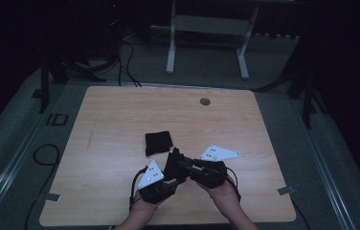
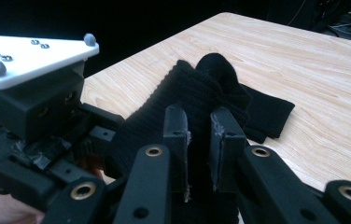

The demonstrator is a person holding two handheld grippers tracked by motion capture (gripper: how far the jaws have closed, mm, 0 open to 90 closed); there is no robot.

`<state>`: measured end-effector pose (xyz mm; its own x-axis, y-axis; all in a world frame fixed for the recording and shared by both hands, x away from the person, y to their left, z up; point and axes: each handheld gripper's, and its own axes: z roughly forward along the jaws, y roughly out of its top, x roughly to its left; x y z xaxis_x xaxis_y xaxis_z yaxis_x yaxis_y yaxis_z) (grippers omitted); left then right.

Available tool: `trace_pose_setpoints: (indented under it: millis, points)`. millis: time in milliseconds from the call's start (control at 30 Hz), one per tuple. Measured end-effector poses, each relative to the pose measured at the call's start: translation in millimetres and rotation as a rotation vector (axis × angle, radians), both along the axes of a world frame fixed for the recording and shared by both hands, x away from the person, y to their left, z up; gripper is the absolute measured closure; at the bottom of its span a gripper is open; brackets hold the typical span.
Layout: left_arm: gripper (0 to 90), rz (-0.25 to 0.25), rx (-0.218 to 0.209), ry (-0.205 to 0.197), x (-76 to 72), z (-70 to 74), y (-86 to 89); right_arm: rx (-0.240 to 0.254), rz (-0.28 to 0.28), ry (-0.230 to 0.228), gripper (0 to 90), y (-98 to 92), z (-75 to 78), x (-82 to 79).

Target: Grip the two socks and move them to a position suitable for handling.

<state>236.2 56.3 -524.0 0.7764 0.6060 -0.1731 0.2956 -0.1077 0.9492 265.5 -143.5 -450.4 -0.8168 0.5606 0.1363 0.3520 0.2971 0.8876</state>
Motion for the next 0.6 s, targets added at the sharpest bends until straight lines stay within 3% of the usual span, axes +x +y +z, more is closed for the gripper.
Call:
trace_pose_setpoints:
  millis: [67, 133, 300, 533, 600]
  points:
    - [83.8, 0.008, 0.034, -0.001, -0.7, 1.4, -0.5, -0.011, -0.008, -0.008, 78.8, -2.0, -0.2, 0.2]
    - [85.7, 0.012, 0.064, 0.001, -1.1, 1.5, 0.0, -0.015, -0.012, -0.005, 78.7, -5.1, -0.7, 0.7]
    - [87.3, 0.033, 0.118, 0.007, -1.4, 2.6, 8.1, -0.026, -0.043, 0.023, 78.7, -19.8, -8.1, 3.0]
    - [89.2, 0.064, 0.188, 0.01, -2.3, 0.5, 13.9, -0.049, -0.038, 0.061, 78.6, -32.4, -19.0, 2.8]
    - [89.3, 0.088, 0.22, -0.004, -3.5, 0.9, 15.7, -0.063, -0.038, 0.064, 78.9, -34.4, -21.6, 2.5]
